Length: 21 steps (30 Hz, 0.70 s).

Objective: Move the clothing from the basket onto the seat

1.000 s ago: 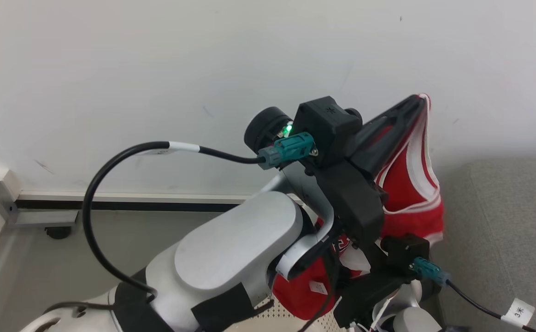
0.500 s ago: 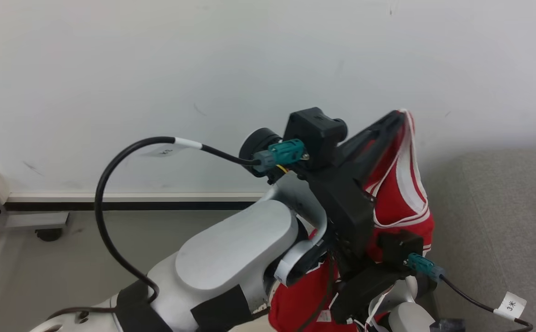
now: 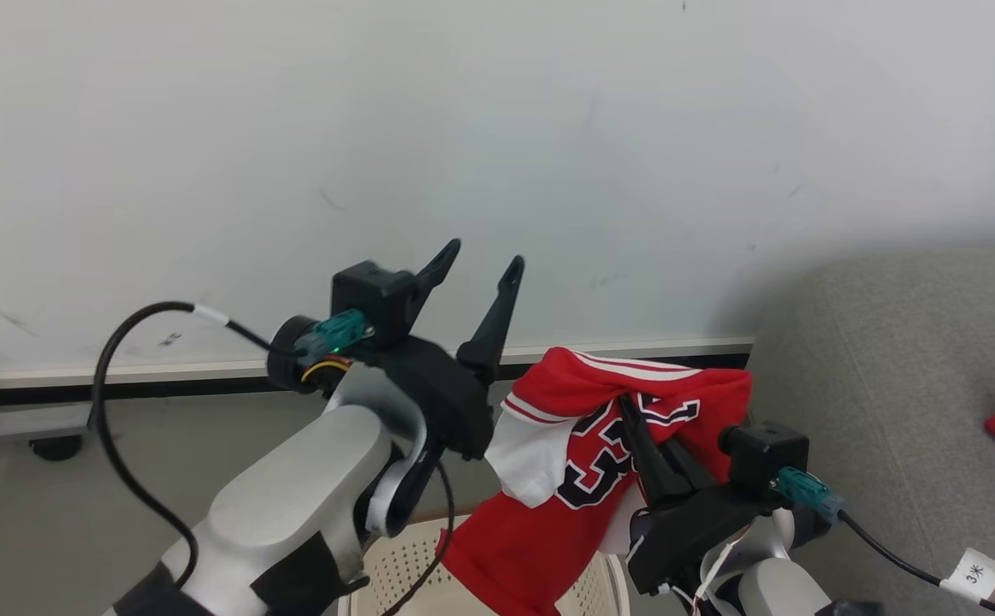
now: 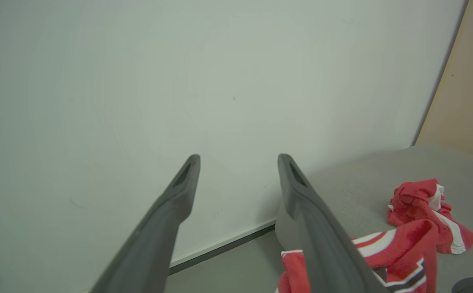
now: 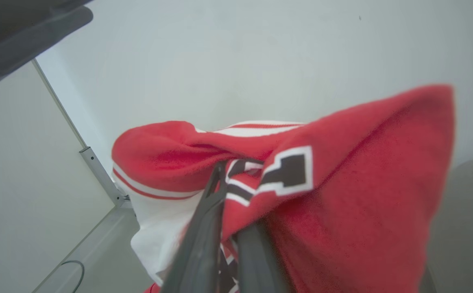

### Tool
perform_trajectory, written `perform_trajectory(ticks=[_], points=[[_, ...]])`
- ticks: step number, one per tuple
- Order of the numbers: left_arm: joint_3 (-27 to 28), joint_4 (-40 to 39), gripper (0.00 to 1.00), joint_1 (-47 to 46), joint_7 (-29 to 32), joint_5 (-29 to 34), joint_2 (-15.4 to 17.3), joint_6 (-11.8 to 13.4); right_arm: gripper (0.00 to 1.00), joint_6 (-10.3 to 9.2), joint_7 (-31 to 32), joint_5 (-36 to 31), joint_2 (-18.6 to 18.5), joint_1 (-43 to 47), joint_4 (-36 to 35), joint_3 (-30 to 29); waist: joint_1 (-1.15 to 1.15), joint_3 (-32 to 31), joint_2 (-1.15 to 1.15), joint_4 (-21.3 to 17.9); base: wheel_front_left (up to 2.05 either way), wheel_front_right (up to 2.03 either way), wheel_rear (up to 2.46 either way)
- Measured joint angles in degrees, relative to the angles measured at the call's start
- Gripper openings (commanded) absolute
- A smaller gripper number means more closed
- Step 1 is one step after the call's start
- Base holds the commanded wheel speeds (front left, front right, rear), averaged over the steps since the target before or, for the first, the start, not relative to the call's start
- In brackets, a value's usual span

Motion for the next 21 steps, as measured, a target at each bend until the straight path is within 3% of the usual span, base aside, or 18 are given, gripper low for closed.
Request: perform_trajectory(ticks=[9,21], points=[[4.0,0.7,1.00,9.2,-5.9,2.1,4.8,-4.8,0.00,0.00,2.2,-2.9,0.0,0.7,-4.3,-2.5,0.00,1.0,0.00,-4.0,0.00,0.00,0.00],[18.8,-12.5,1.00,31.7,-6.1,17.4,6.2,-13.7,0.00,0.00,5.6,-7.7,0.0,-2.7,-8.4,-6.2,0.00,3.4,0.00,-13.7,0.00,0.00,0.00]])
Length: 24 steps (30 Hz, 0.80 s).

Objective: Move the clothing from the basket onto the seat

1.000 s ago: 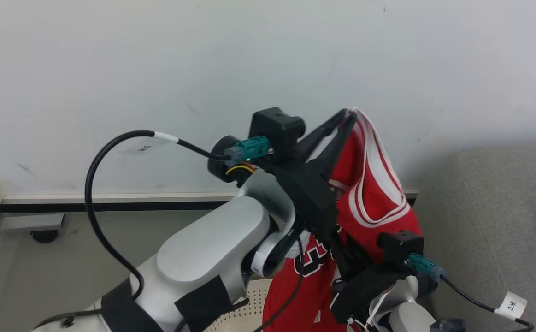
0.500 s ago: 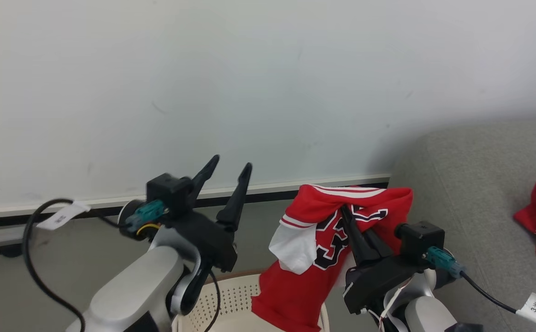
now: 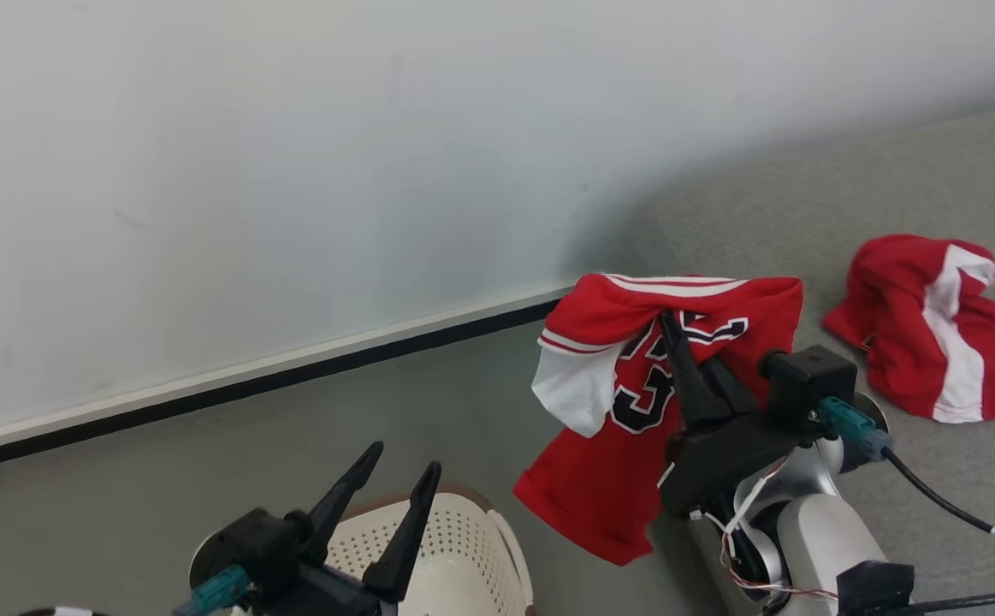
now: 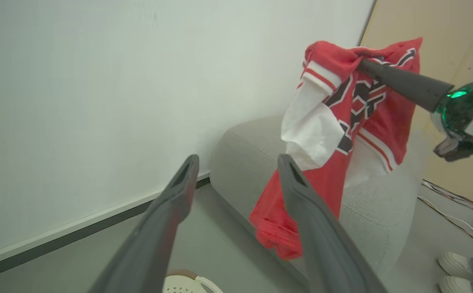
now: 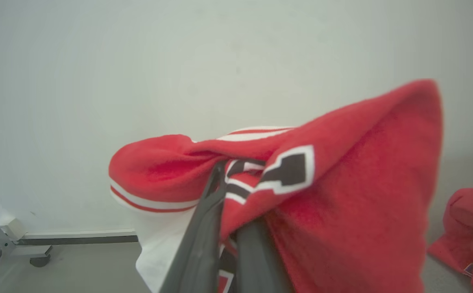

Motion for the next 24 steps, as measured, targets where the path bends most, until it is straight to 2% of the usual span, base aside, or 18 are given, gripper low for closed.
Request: perform_trajectory(ticks=[5,8,11,15,20,24], points=[[4.4,-1.8,1.00,6.7,0.0,4.3,-0.1,-2.0,0.00,0.00,0.4,0.3,0.0,-3.0,0.4,0.6,0.00,1.4,0.00,-5.0,0.00,0.00,0.00],[6.2,-3.6,1.00,9.8,0.0,6.4,-0.2,-1.9,0.00,0.00,0.5,2.5,-0.8,-7.0,1.1,2.1,0.00,2.4,0.00,-8.2,0.00,0.00,0.00],[7.0,-5.7,1.00,12.0,0.0,8.5,0.6,-1.7,0.00,0.00,0.2,5.6,-3.2,-13.3,2.6,3.5,0.00,3.9,0.00,-11.6,0.00,0.00,0.00],[6.5,-9.2,1.00,12.4,0.6,11.4,3.2,-1.8,0.00,0.00,-1.4,10.3,-6.9,-21.6,5.4,1.2,0.01,7.3,0.00,-15.0,0.00,0.00,0.00],[6.5,-15.1,1.00,11.5,4.5,13.2,7.3,-2.0,0.00,0.00,-4.6,14.2,-10.0,-28.5,10.5,-1.5,0.01,12.8,0.00,-17.8,0.00,0.00,0.00],[7.1,-23.7,1.00,12.0,10.0,15.1,11.2,-0.5,0.00,0.00,-7.3,15.6,-11.8,-34.7,17.3,-3.6,0.01,19.3,0.01,-19.3,0.00,0.00,0.00]])
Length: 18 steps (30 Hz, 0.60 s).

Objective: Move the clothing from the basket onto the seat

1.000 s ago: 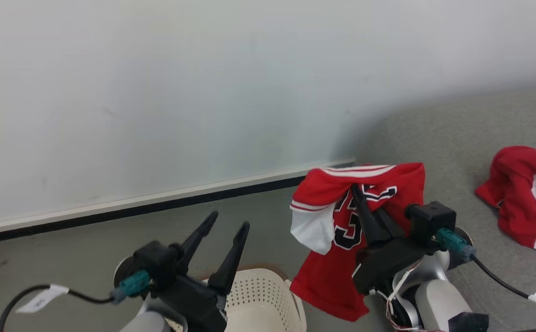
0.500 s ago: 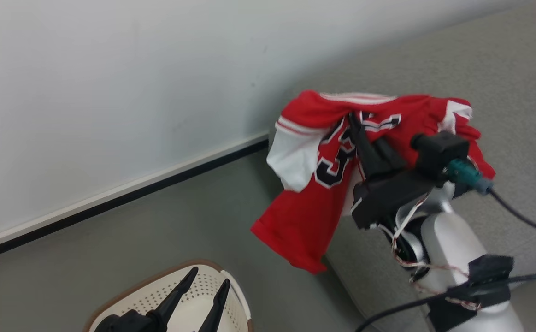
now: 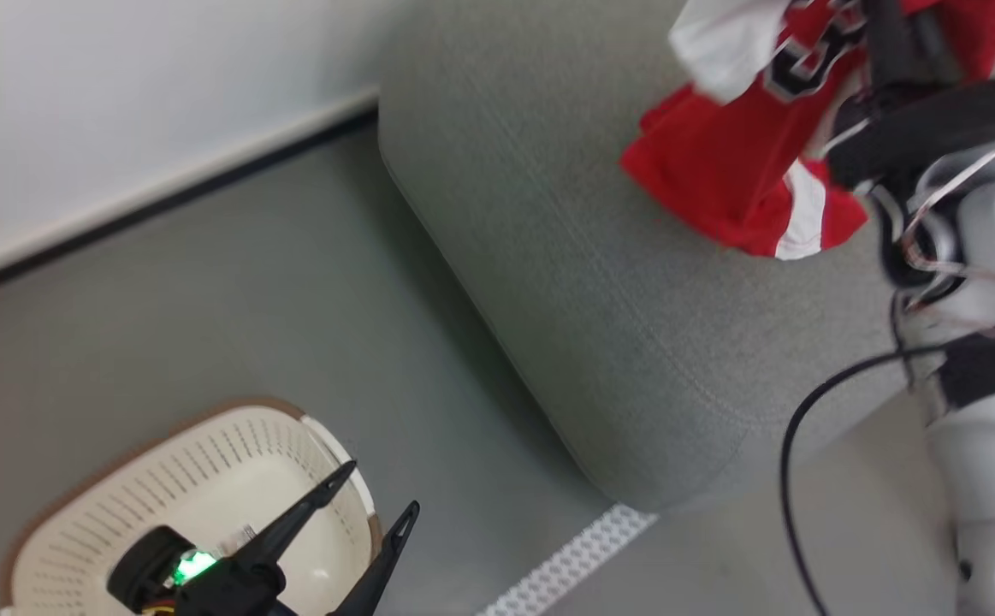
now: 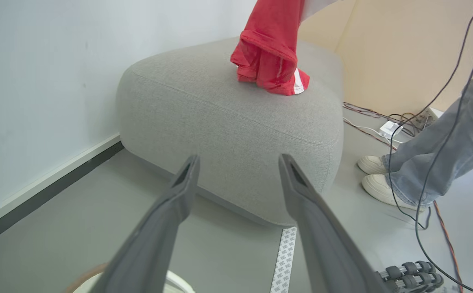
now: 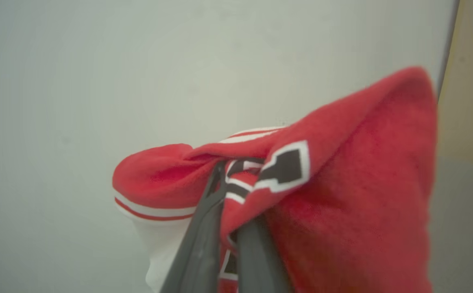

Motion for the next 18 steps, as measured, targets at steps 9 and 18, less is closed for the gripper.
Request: perform_trajectory(ticks=[9,18], points=[[0.4,-13.2,1.00,0.0,7.2,3.4,4.8,1.2,0.00,0.00,-4.7,2.7,-3.5,-16.6,15.5,-13.1,0.01,11.7,0.00,-1.6,0.00,0.00,0.00],[-0.9,-19.2,1.00,0.0,9.1,6.9,4.9,2.8,0.00,0.00,-7.7,-2.5,-7.4,-23.3,29.0,-22.8,0.00,20.4,0.01,-1.1,0.00,0.00,0.00]])
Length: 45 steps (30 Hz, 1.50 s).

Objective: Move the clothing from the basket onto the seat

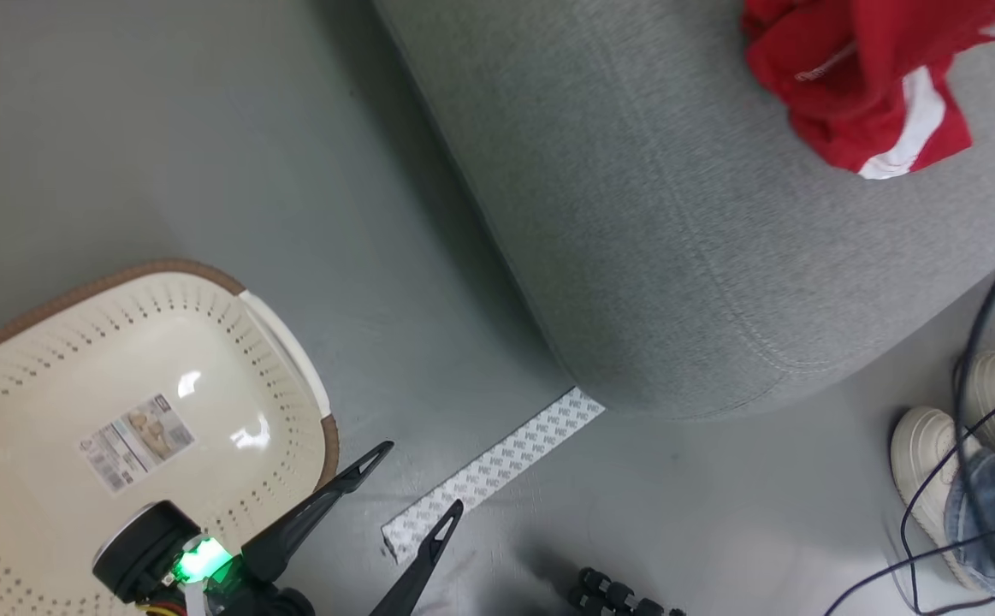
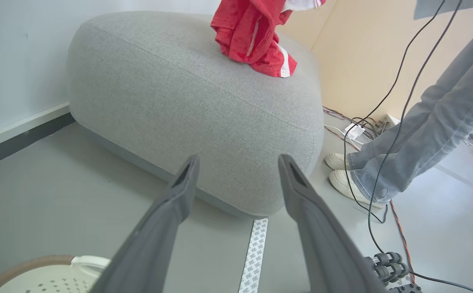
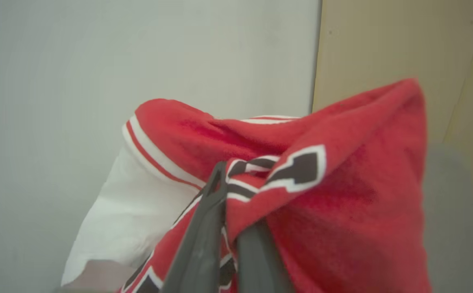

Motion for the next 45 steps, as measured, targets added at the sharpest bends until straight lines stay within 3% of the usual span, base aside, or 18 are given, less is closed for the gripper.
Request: perform_trajectory(ticks=[8,9,10,14,22,27,35,38,41,45], points=[[-0.1,-2.9,1.00,0.3,1.3,1.5,0.8,1.2,0.00,0.00,-0.5,-4.8,3.9,4.1,9.1,-2.5,0.00,4.7,0.00,1.6,0.00,0.00,0.00],[-0.1,-3.0,1.00,0.3,1.5,1.5,0.8,1.3,0.37,0.00,-0.5,-5.4,4.4,4.4,9.1,-2.8,0.00,5.1,0.00,1.8,0.00,0.00,0.00],[0.0,-3.0,1.00,0.3,1.5,1.5,0.8,1.3,1.00,0.00,-0.5,-5.6,4.8,4.6,9.0,-3.1,-0.01,5.3,0.00,2.1,0.00,0.00,0.00],[0.2,-2.6,1.00,0.1,0.3,1.6,0.6,1.4,1.00,0.00,-0.6,-7.7,6.6,5.0,7.6,-2.4,0.00,5.4,0.00,3.0,0.00,0.00,0.00],[-1.7,3.9,1.00,-2.8,-4.7,-0.5,-3.2,-0.7,1.00,0.01,-0.6,-11.2,5.9,8.7,4.1,3.3,-0.02,1.4,-0.01,4.4,0.00,0.00,0.00],[-2.5,10.8,1.00,-5.2,-8.4,-3.7,-7.2,-1.9,1.00,0.01,-0.6,-11.9,3.4,13.3,1.7,5.5,-0.02,-2.4,-0.02,5.9,0.00,0.00,0.00],[-1.5,23.0,1.00,-4.7,-16.0,-11.5,-13.8,-2.7,1.00,0.01,-0.6,-8.7,3.0,25.1,-3.9,10.3,-0.03,-10.3,-0.02,8.4,0.00,0.00,0.00],[-0.1,28.5,1.00,-4.6,-17.2,-13.9,-16.3,-2.1,1.00,0.01,-0.5,-7.4,2.3,30.2,-7.6,10.7,-0.03,-14.2,-0.02,9.8,0.00,0.00,0.00],[2.1,33.8,1.00,-4.6,-17.8,-15.2,-18.7,0.2,1.00,0.01,-0.4,-6.6,2.2,36.1,-11.9,9.7,-0.03,-18.3,-0.03,11.4,0.00,0.00,0.00],[5.8,39.5,1.00,-4.0,-18.5,-17.8,-21.4,2.4,1.00,0.01,-0.2,-7.7,4.5,44.2,-18.9,8.6,-0.03,-23.7,-0.02,13.8,0.00,0.00,0.00]])
